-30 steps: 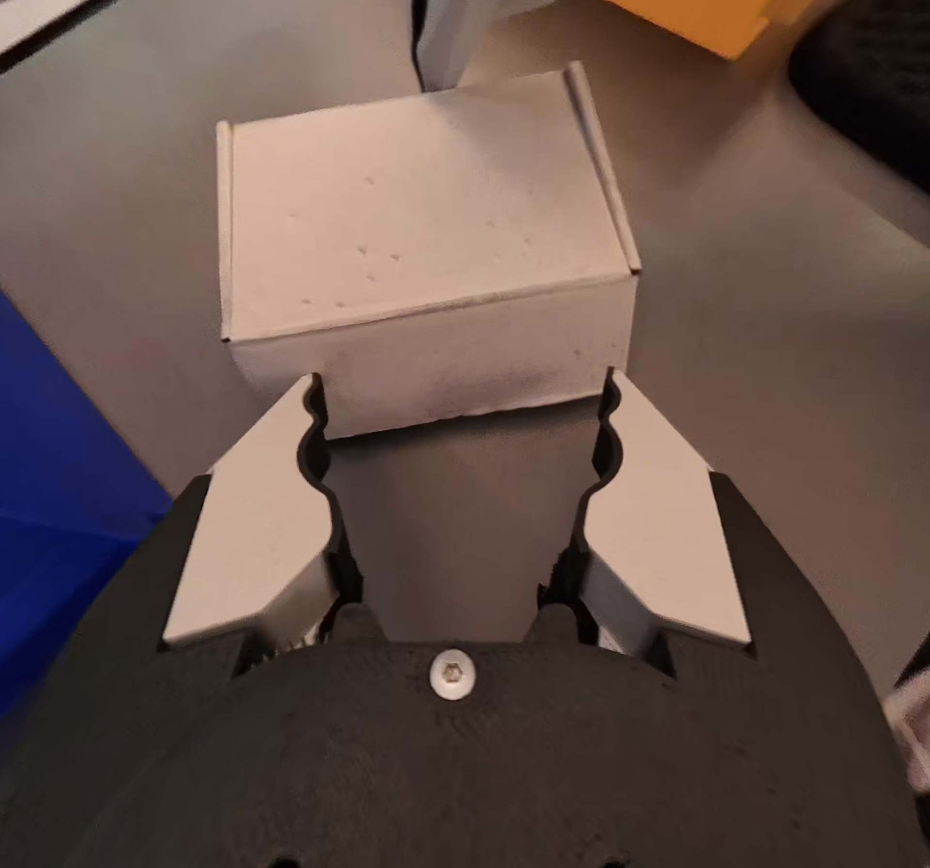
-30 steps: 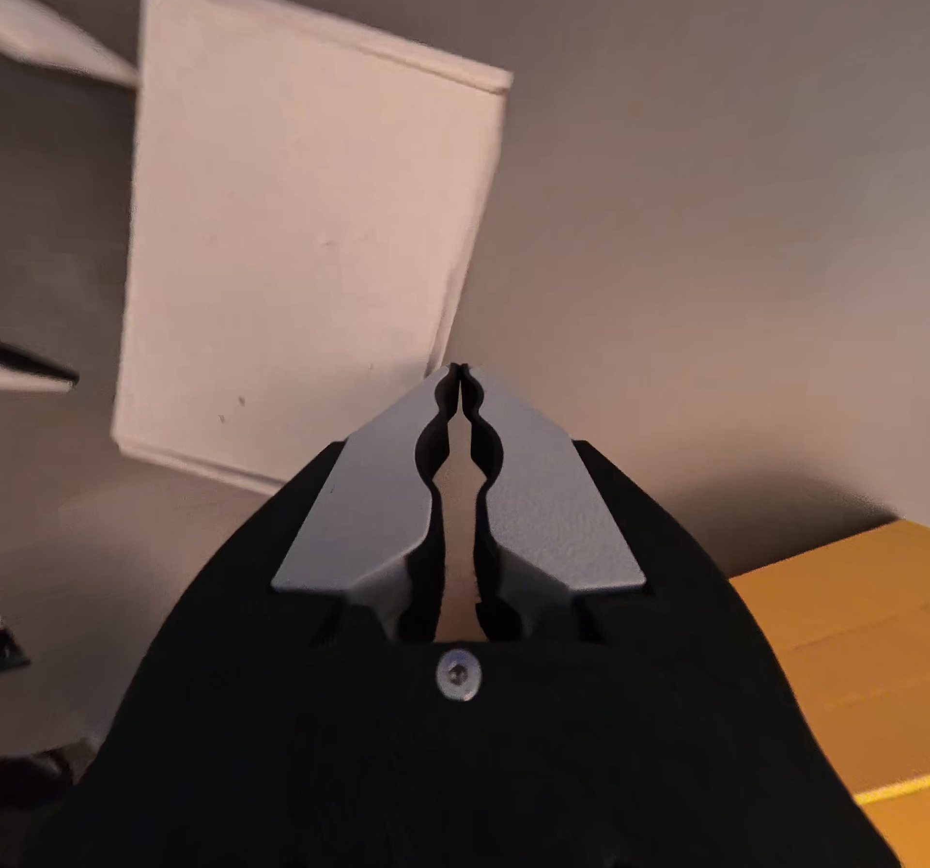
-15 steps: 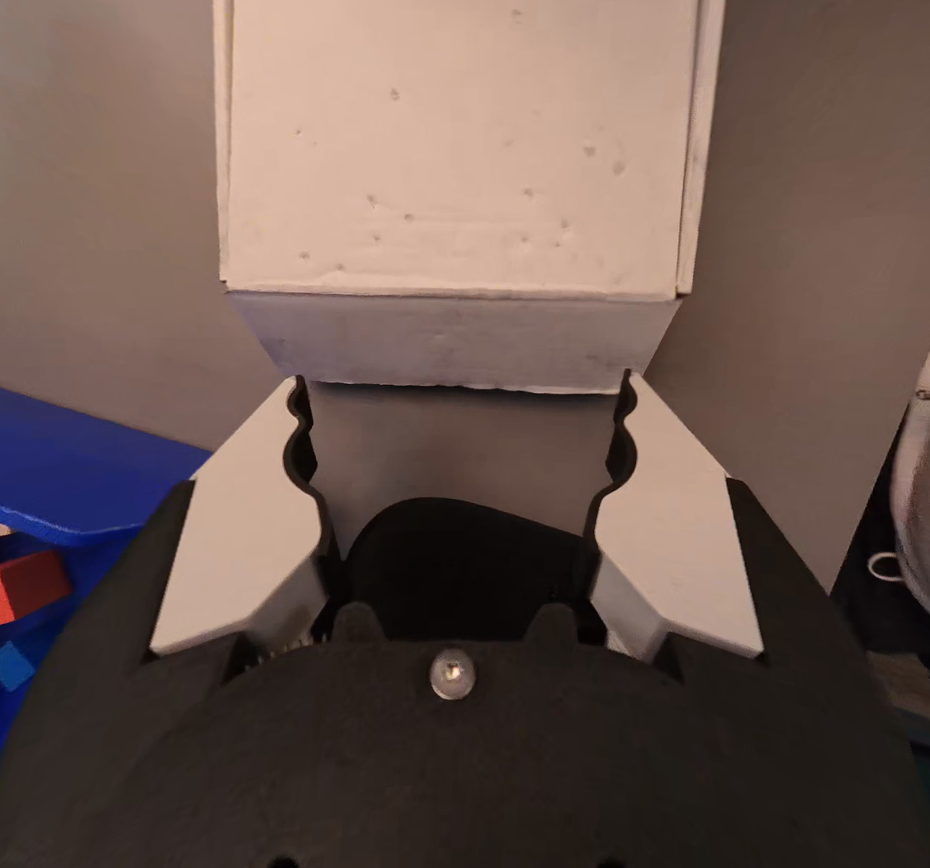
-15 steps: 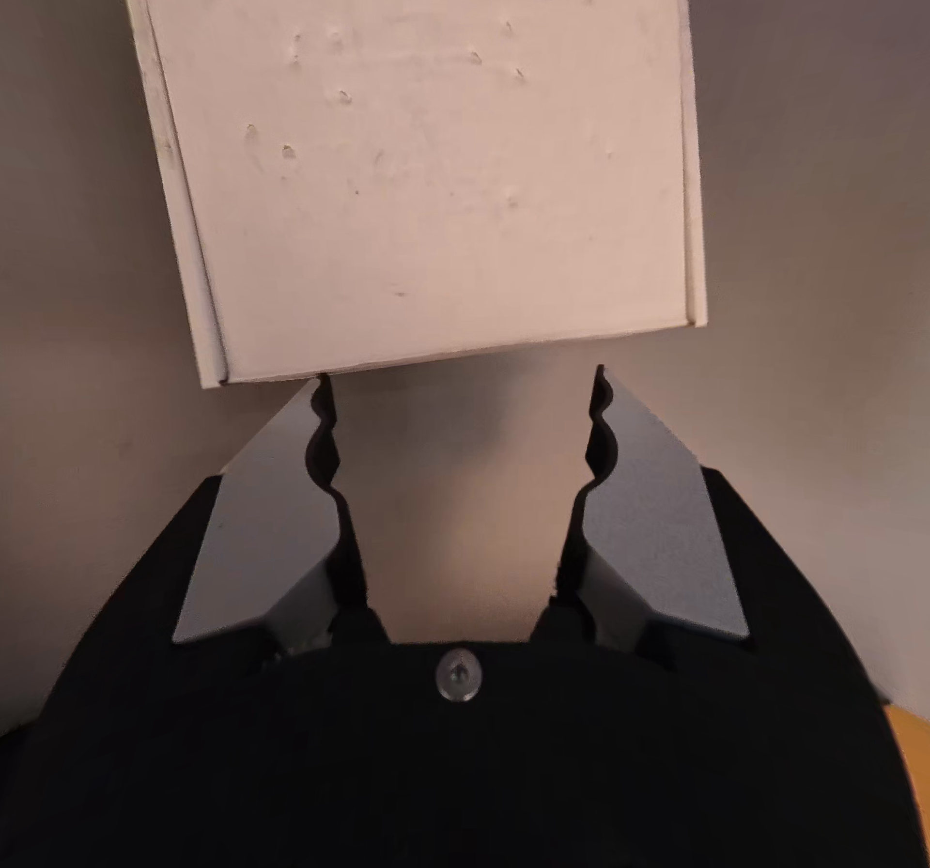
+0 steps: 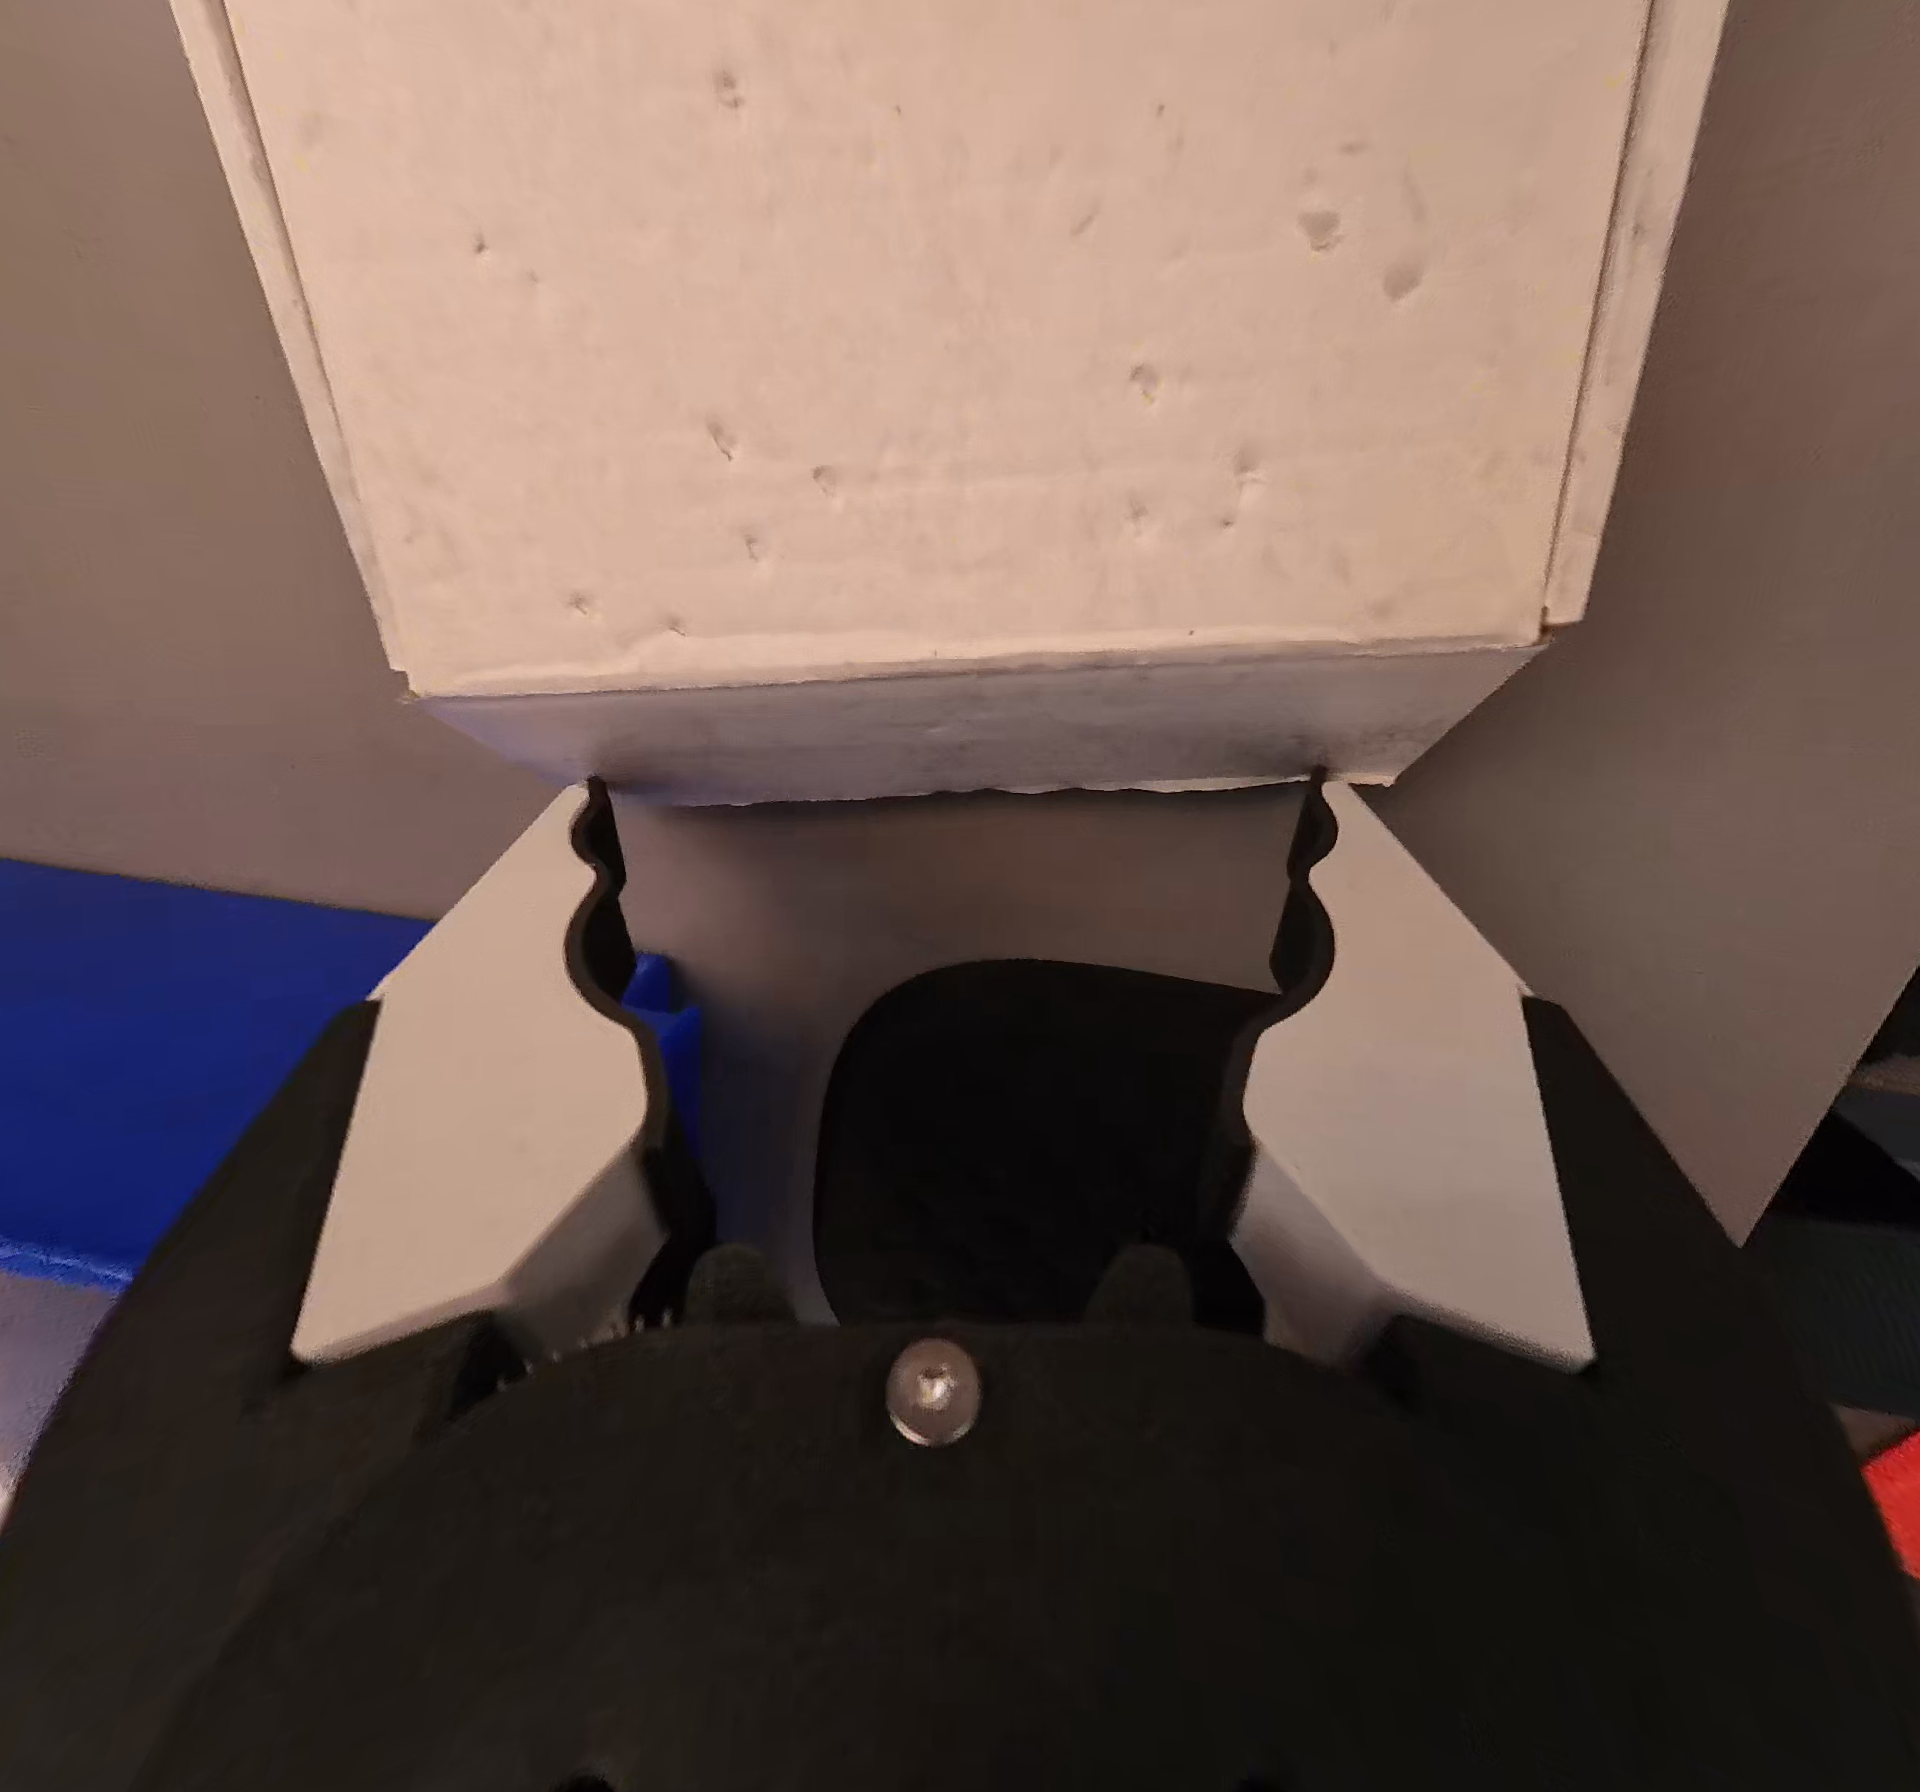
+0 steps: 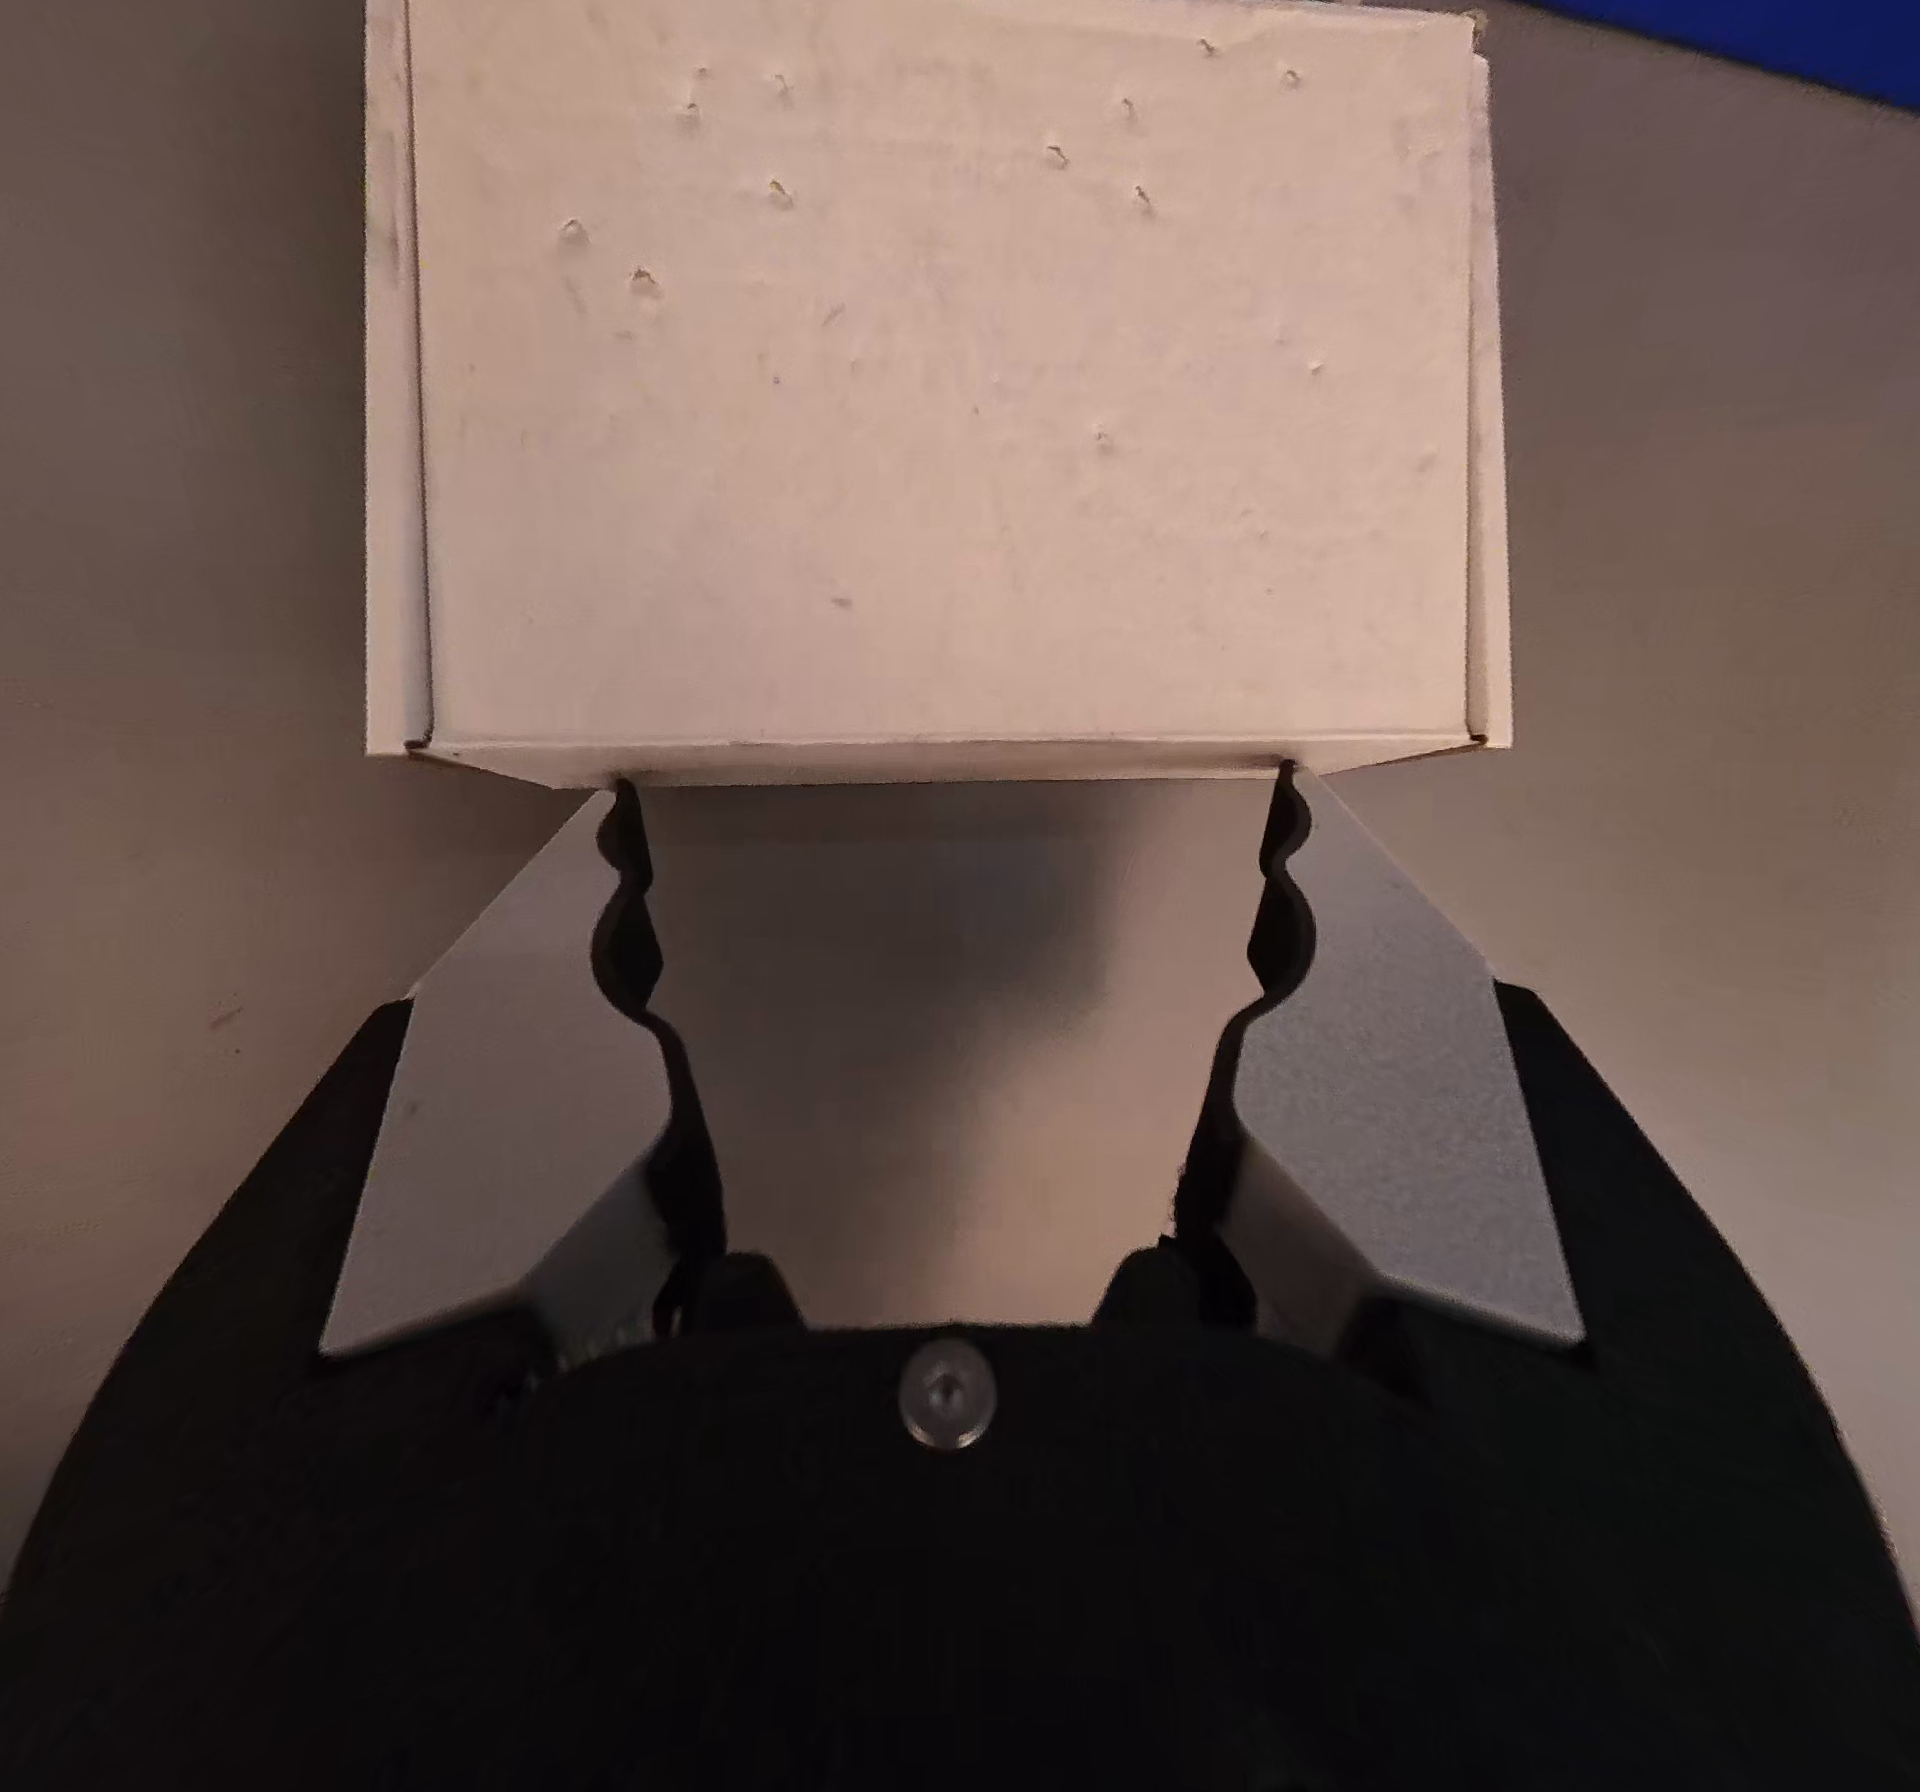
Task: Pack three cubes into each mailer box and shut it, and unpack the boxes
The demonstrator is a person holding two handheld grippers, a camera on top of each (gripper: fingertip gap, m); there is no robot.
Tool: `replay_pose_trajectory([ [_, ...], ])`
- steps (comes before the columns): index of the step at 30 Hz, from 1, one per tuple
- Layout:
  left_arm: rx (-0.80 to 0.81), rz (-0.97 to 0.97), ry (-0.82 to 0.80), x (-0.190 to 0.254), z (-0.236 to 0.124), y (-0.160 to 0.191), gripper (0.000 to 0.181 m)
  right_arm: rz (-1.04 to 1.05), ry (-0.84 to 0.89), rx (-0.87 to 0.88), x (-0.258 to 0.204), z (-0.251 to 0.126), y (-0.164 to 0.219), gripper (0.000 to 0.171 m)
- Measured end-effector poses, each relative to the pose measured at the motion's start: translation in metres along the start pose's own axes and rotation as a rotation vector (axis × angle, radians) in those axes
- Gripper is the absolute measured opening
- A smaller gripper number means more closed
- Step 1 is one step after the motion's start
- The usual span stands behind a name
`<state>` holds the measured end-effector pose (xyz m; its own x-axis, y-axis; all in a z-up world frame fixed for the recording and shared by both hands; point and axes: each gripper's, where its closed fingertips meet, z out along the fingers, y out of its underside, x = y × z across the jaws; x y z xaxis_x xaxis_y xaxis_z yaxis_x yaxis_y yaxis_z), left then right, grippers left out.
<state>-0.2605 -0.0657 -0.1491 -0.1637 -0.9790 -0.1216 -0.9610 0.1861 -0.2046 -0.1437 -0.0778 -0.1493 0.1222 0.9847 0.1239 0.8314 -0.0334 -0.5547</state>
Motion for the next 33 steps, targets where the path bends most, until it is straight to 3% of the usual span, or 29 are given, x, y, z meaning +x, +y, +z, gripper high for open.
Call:
replay_pose_trajectory([
  [22,0.204,-0.061,0.004,-0.002,0.017,-0.022,0.127,0.008,0.012,0.059,0.000,0.002,-0.004,0.116],
  [33,0.231,-0.057,0.003,-0.001,0.017,-0.021,0.127,0.024,0.008,0.104,0.000,0.002,-0.004,0.116],
])
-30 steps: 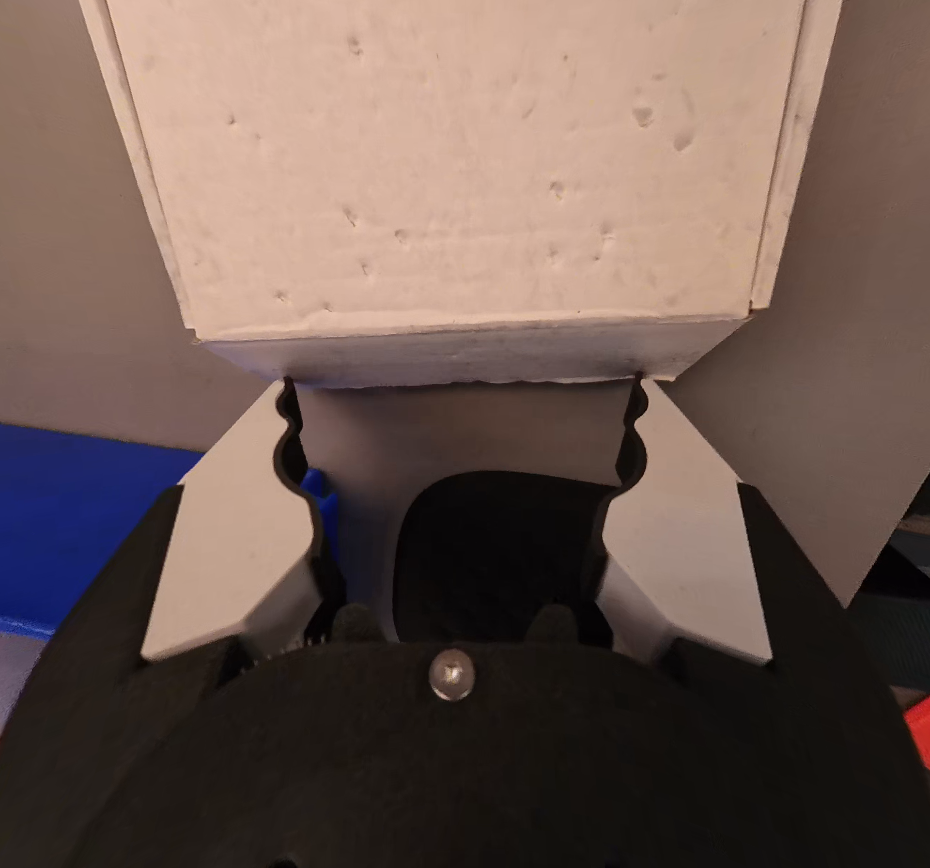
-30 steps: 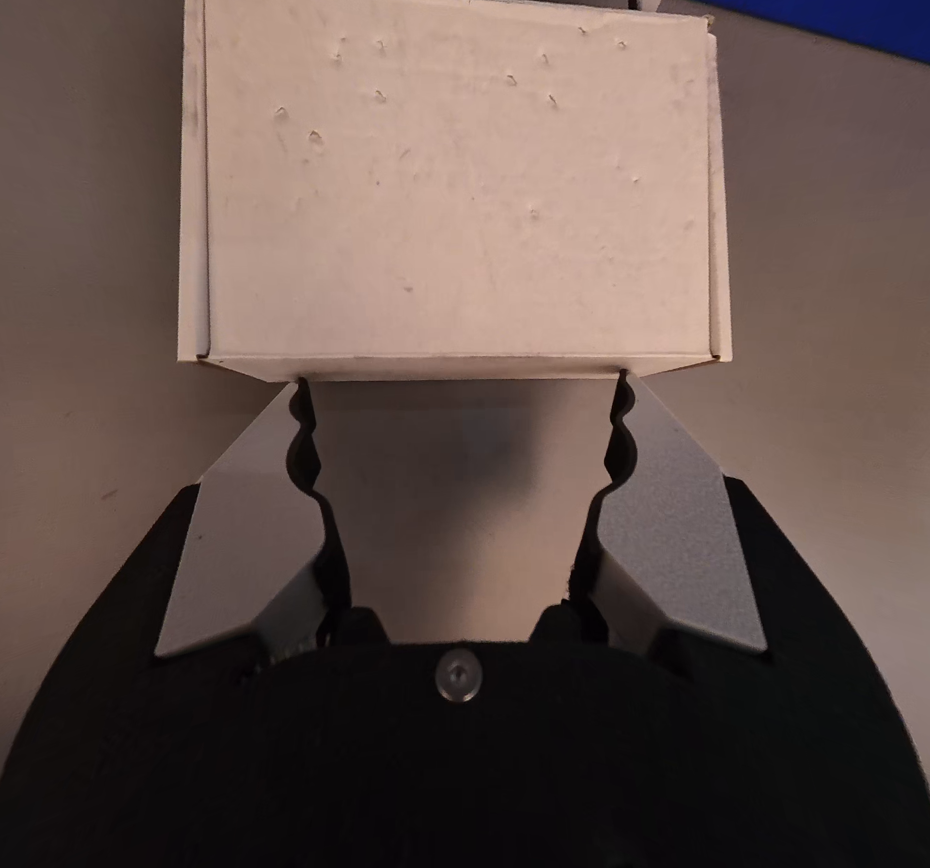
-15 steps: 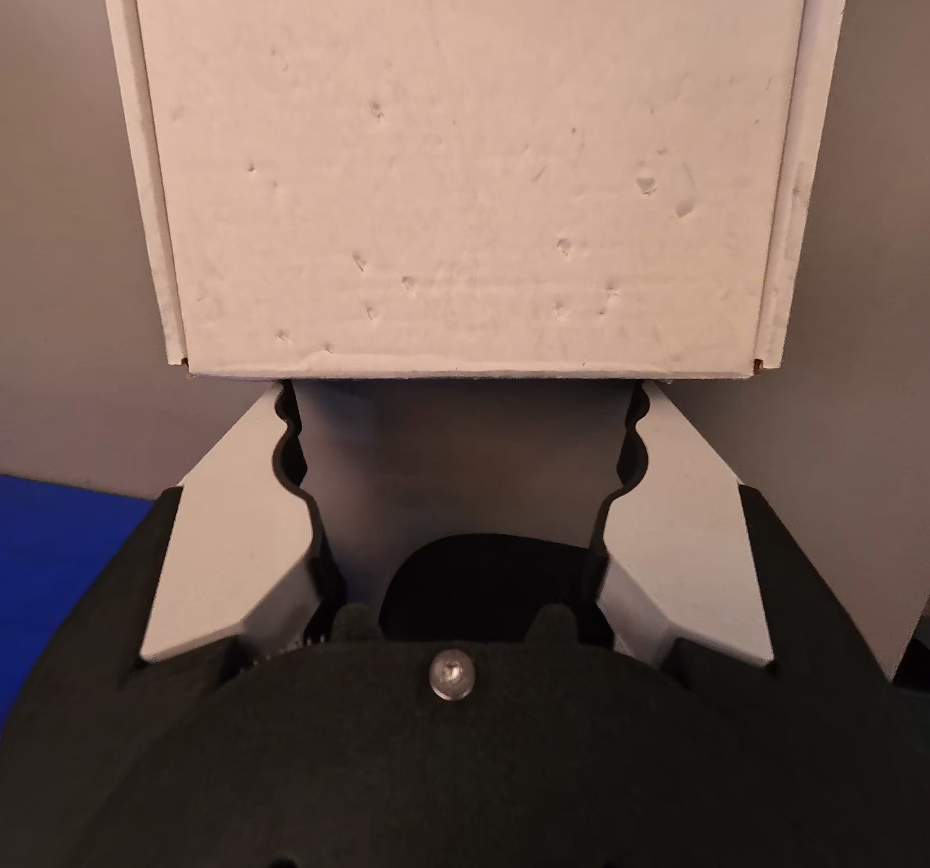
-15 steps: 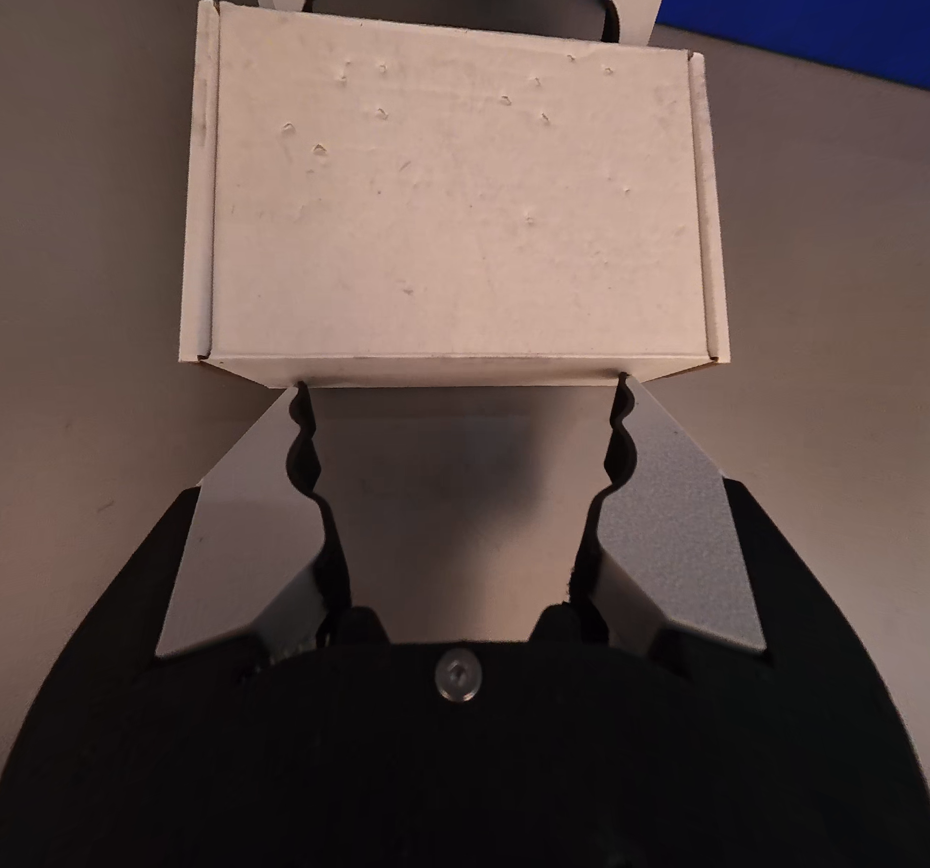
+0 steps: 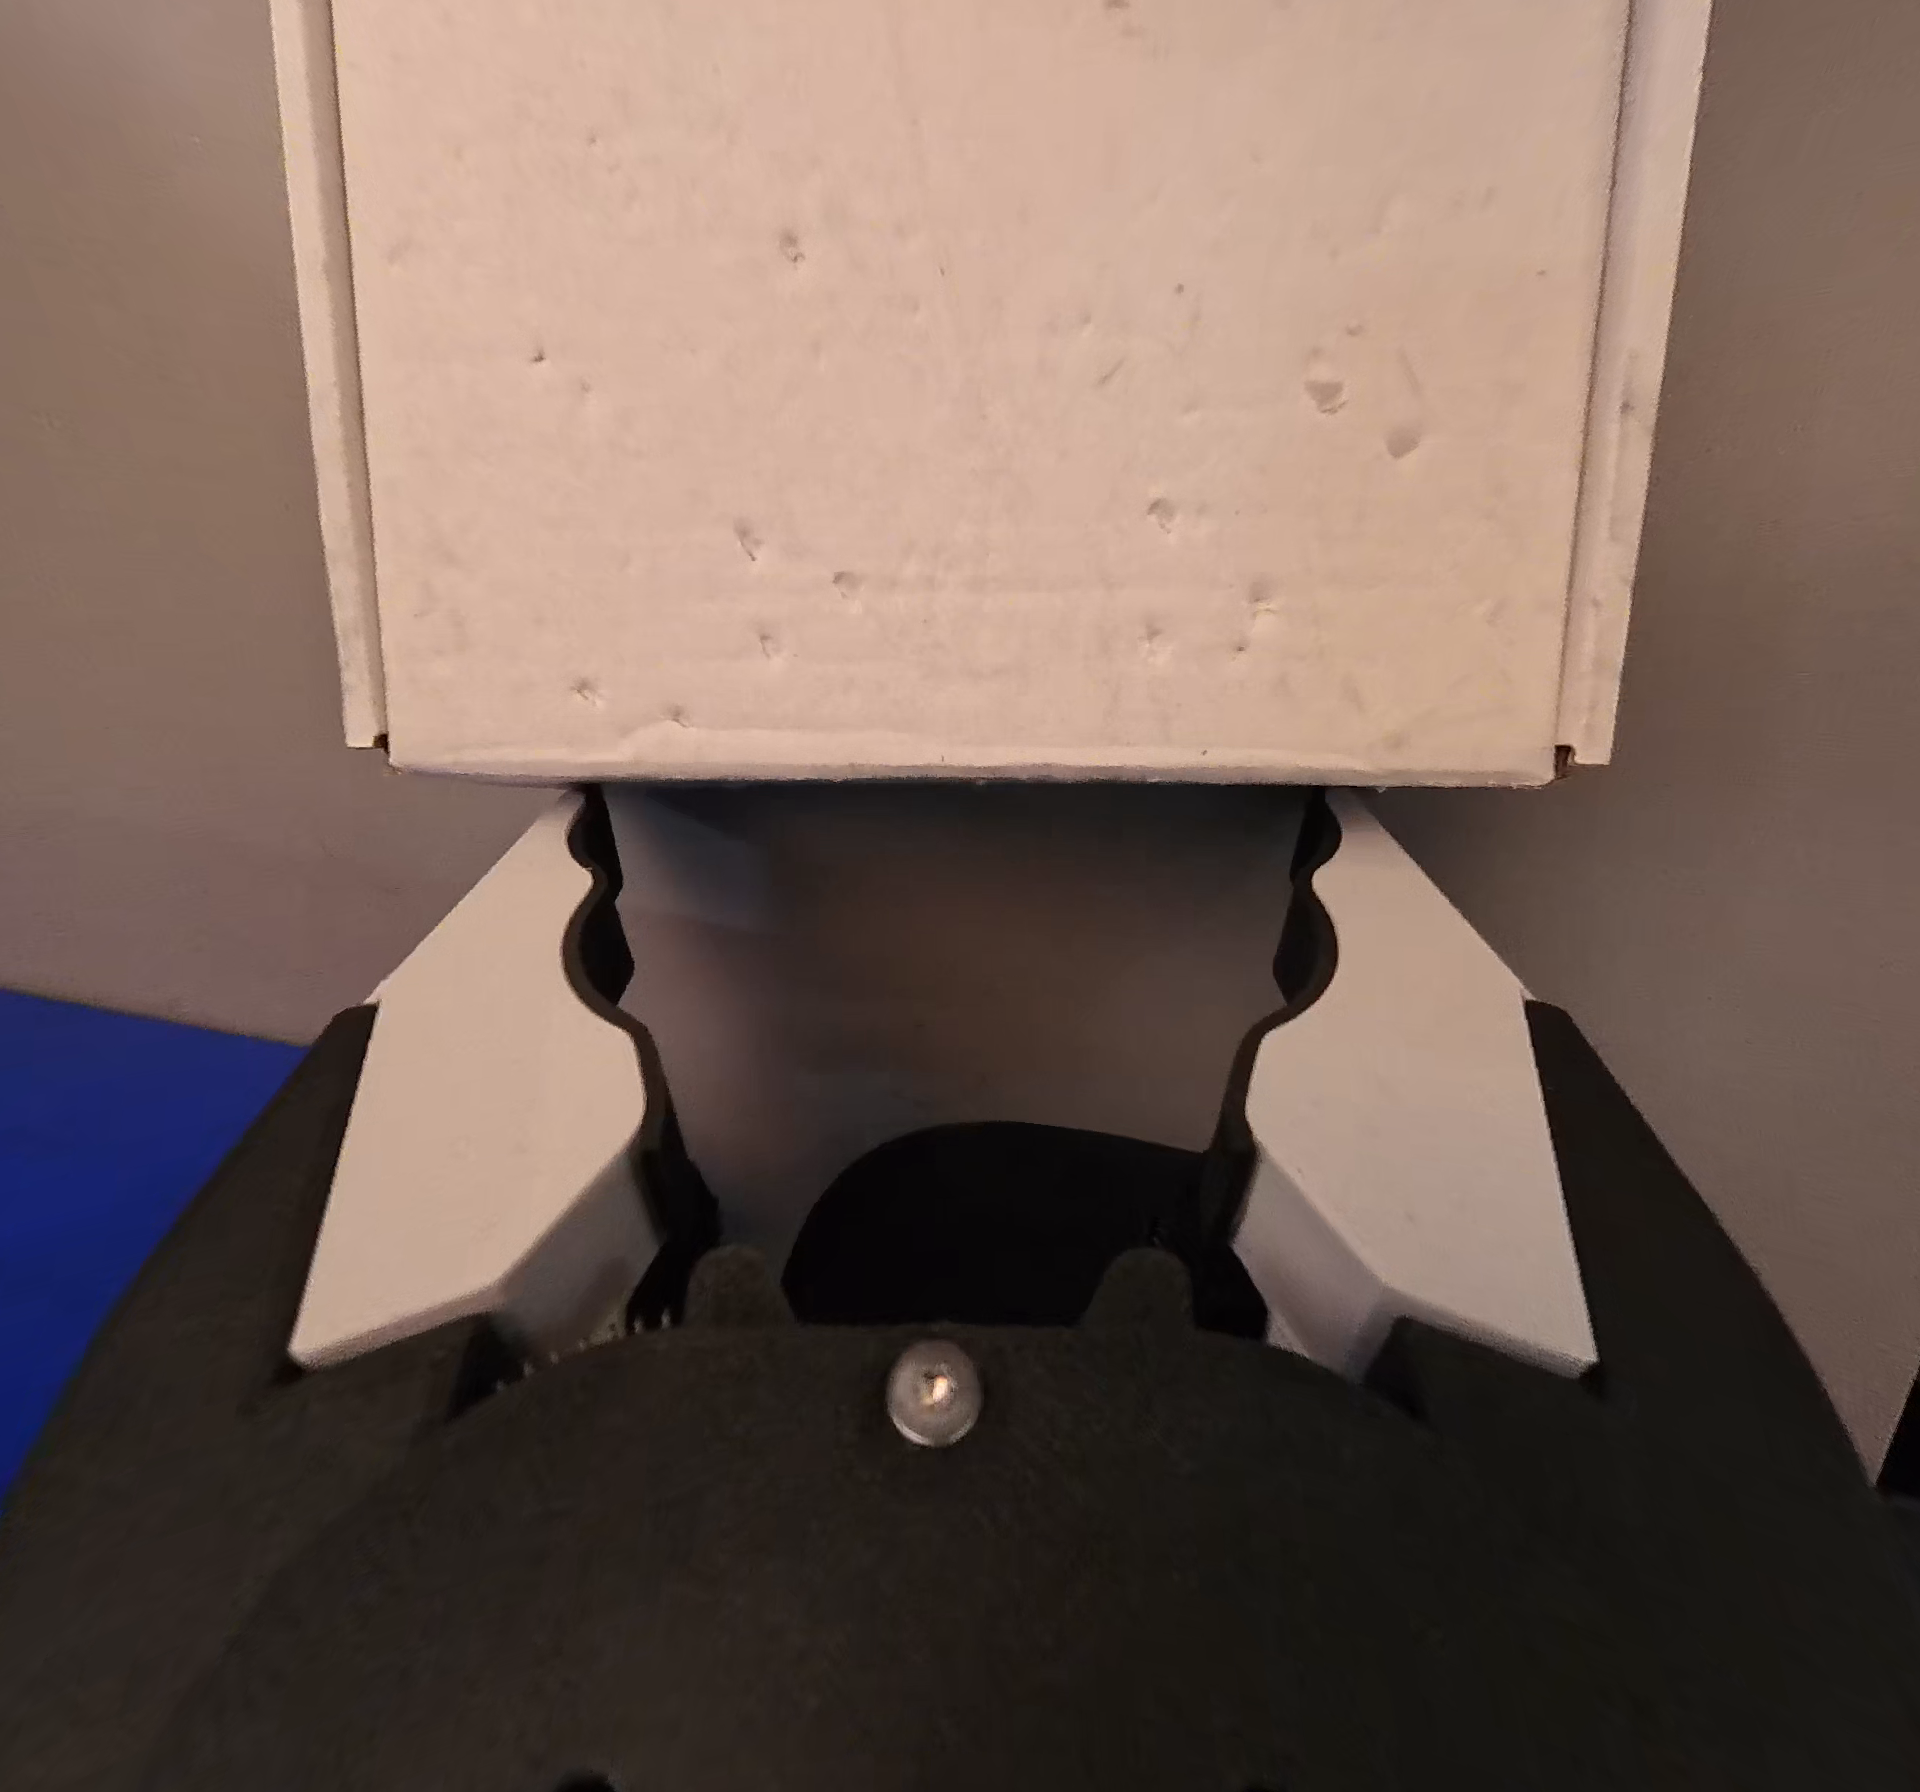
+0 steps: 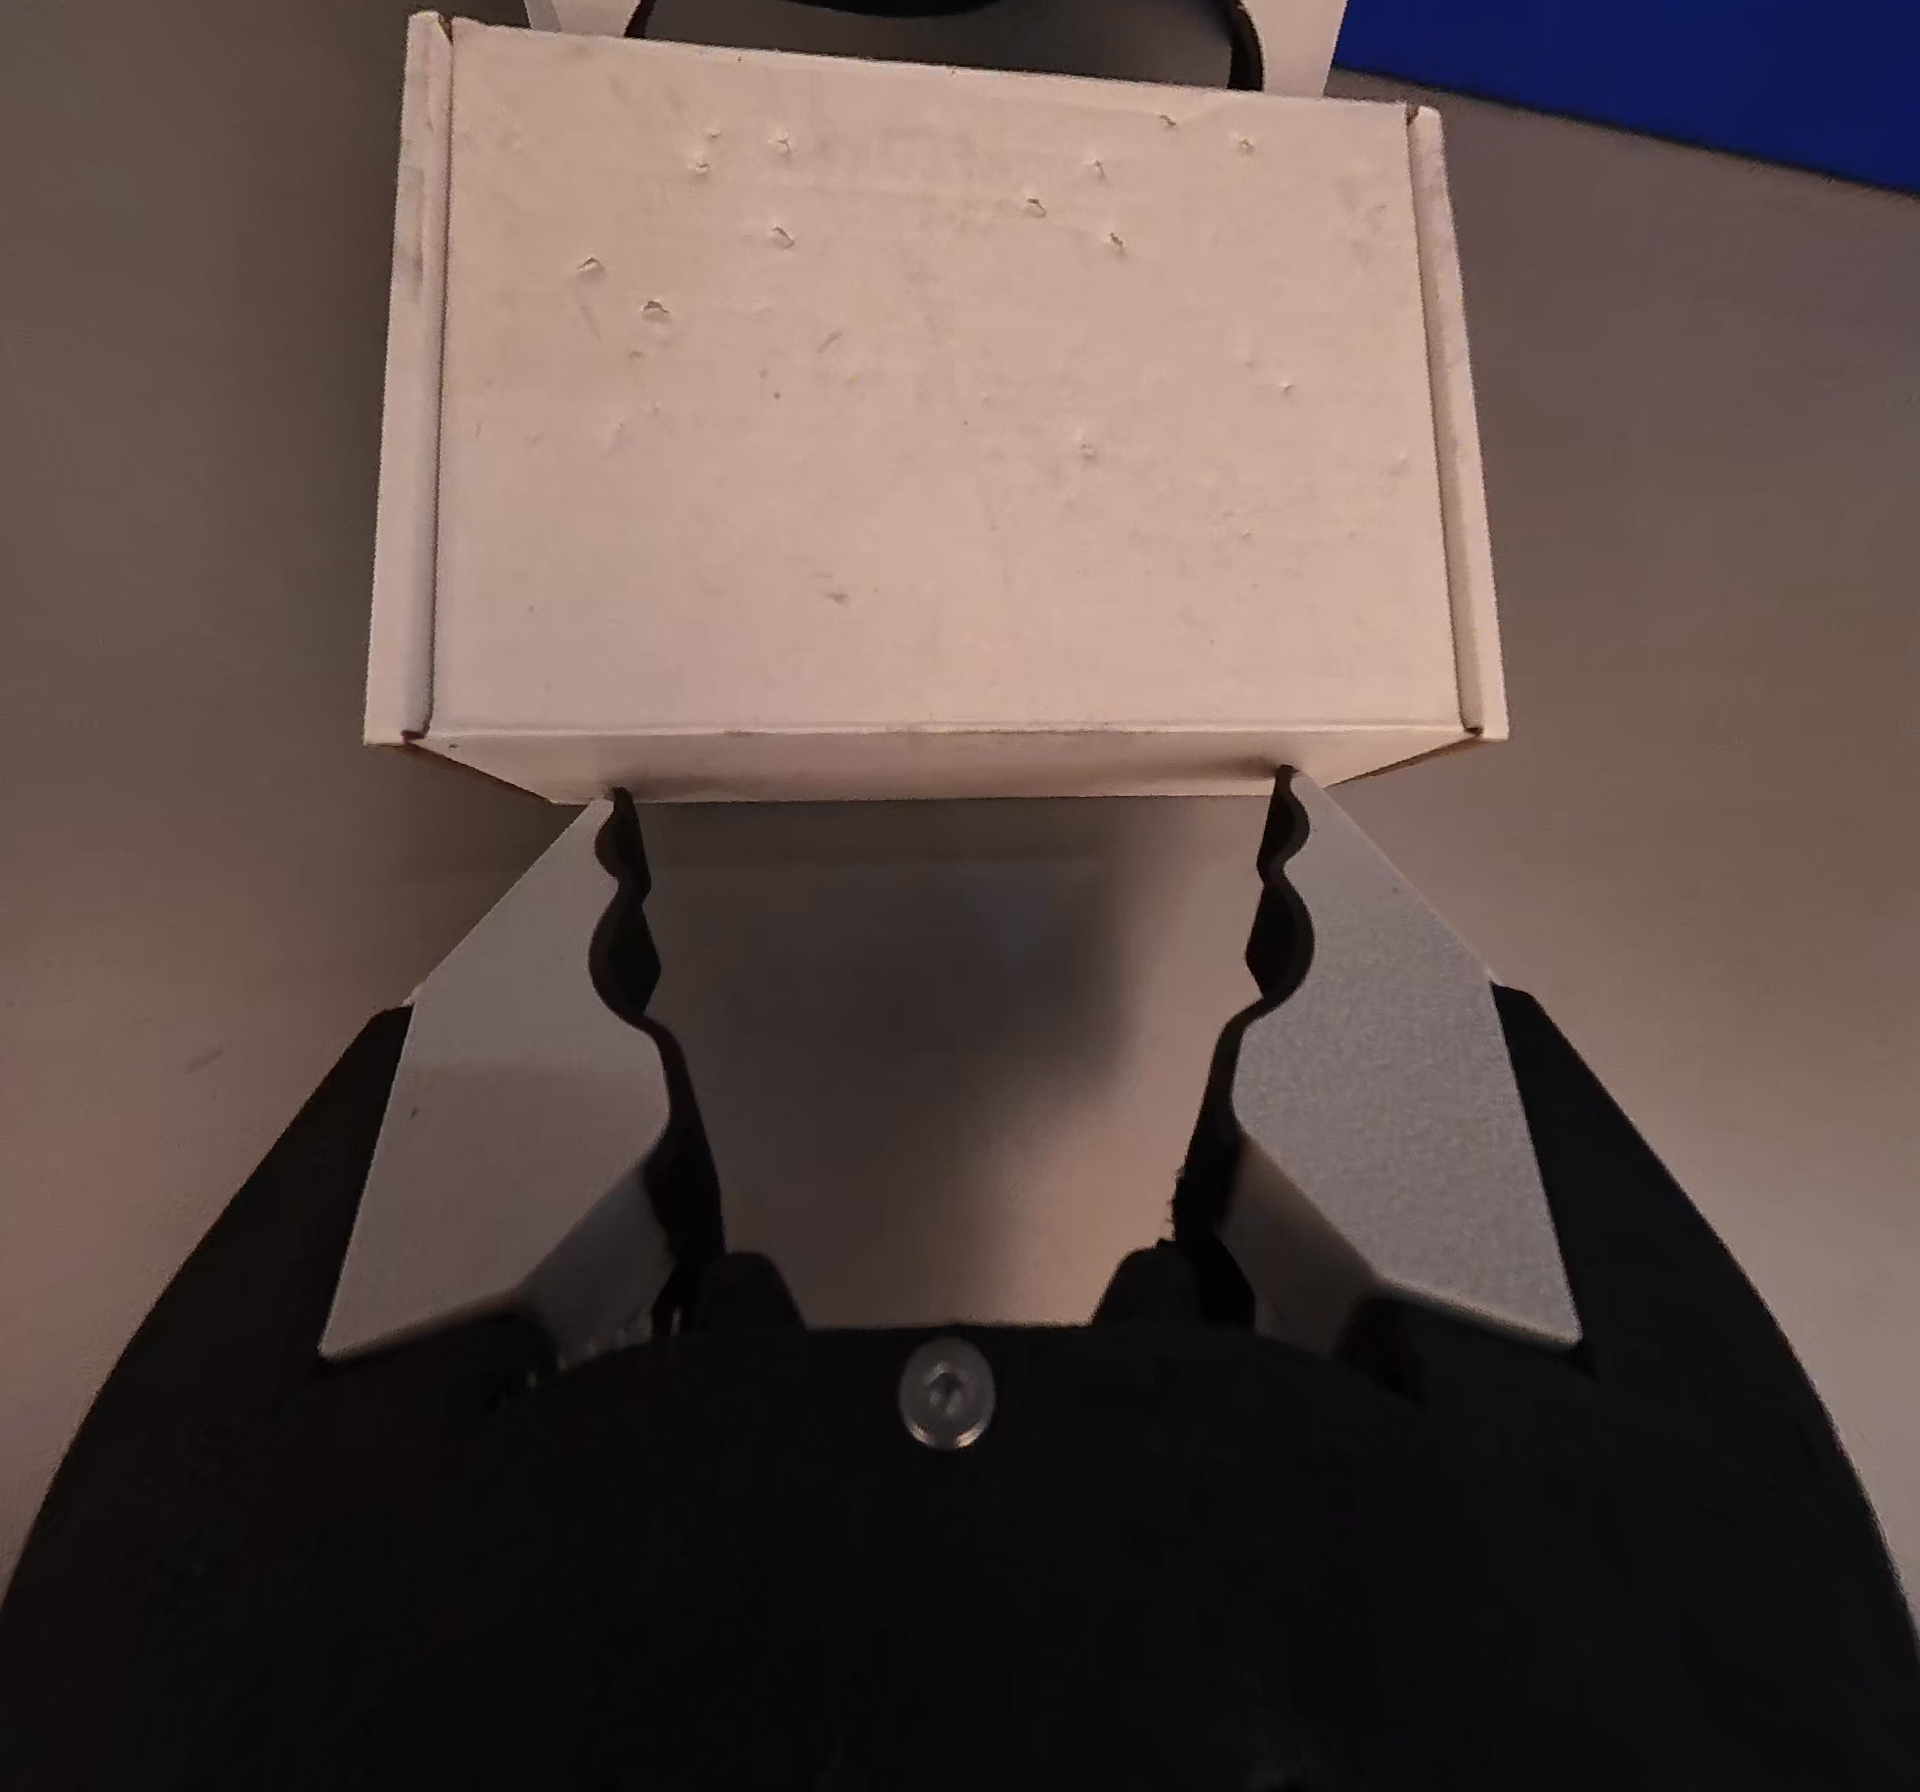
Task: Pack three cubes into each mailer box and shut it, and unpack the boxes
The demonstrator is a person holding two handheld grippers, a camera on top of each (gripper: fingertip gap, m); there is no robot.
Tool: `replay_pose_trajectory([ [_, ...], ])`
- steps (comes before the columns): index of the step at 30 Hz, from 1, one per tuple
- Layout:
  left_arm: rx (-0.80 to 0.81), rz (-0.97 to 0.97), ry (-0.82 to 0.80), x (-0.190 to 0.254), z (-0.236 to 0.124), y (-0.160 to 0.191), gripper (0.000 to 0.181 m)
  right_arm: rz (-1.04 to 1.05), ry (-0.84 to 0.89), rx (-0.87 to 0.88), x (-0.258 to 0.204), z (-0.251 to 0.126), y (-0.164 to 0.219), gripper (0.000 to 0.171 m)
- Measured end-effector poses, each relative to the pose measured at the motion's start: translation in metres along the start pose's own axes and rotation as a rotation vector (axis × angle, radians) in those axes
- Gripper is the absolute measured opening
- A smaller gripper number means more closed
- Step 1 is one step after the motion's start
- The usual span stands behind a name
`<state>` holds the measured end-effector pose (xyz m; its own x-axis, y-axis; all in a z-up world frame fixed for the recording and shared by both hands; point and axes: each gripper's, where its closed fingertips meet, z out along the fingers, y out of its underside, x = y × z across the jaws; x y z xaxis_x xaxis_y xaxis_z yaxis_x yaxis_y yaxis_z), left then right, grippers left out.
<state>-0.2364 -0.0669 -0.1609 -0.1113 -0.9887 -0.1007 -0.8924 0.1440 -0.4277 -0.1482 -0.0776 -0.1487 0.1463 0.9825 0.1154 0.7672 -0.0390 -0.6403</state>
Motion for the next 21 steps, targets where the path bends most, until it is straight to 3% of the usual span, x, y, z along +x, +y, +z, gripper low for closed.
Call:
replay_pose_trajectory([
  [10,0.021,-0.015,-0.006,0.001,0.000,-0.001,0.126,0.002,0.000,-0.028,0.001,-0.001,0.001,0.116],
  [15,0.138,-0.141,-0.014,0.012,-0.003,-0.012,0.119,0.123,0.296,-0.143,0.034,-0.048,0.015,0.107],
  [17,0.208,-0.235,-0.019,0.016,-0.005,-0.021,0.125,0.281,0.437,-0.049,0.047,-0.077,0.006,0.106],
  [19,0.244,-0.291,-0.073,0.014,-0.004,-0.029,0.133,0.504,0.444,0.138,0.044,-0.092,-0.021,0.104],
  [21,0.254,-0.342,-0.138,0.010,0.000,-0.038,0.138,0.695,0.408,0.267,0.040,-0.091,-0.048,0.113],
])
